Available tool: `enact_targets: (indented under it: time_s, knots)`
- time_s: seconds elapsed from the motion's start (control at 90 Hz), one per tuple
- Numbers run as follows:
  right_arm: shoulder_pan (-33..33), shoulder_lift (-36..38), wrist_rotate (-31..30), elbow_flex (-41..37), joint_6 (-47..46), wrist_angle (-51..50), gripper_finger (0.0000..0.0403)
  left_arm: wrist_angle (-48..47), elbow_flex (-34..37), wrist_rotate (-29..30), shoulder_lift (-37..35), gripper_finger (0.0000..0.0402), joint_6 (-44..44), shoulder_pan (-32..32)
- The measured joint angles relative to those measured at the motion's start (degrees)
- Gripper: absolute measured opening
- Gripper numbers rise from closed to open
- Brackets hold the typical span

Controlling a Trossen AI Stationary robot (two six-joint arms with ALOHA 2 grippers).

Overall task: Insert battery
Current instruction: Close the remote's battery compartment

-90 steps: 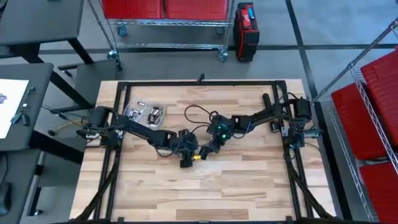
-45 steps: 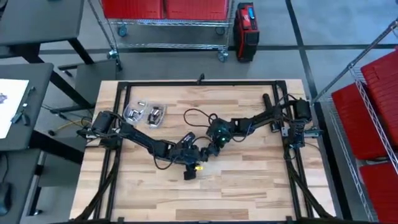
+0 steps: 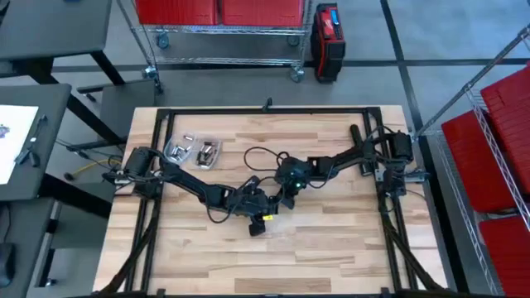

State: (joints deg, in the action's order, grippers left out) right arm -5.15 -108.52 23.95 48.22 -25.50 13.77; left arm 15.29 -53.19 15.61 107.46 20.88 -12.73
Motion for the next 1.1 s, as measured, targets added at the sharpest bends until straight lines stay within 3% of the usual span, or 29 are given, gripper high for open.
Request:
enact_targets:
  time_s: [0.156,0.322,0.511,0.778,1.011,1.1]
  knots:
    - [-3.72,4.53,0.21,-0.16,2.85,-1.2,0.0002,-8.97,0.07,0.1,-6.44,0.0114,0.53,0.15]
    - [-8.46,12.4,0.16,-0.05,7.39,-0.16,0.0001,-23.25,0.07,-0.84,-16.56,0.0114,13.55,1.17]
    - [-11.42,19.31,0.08,-0.06,10.97,1.47,0.0,-32.13,0.07,-1.09,-28.42,0.0115,16.86,4.9]
    - [-11.0,23.09,-0.03,0.14,21.91,11.63,0.0,-28.11,0.0,-2.94,-39.78,0.0168,22.55,14.76]
    - [-9.53,22.87,0.0,3.67,26.82,12.8,0.0,-11.42,0.0,-19.2,-37.23,0.0247,27.65,19.3]
    - [-8.46,22.87,0.16,4.93,28.93,12.83,0.0,-2.91,0.0,-22.03,-34.67,0.0265,27.83,19.4]
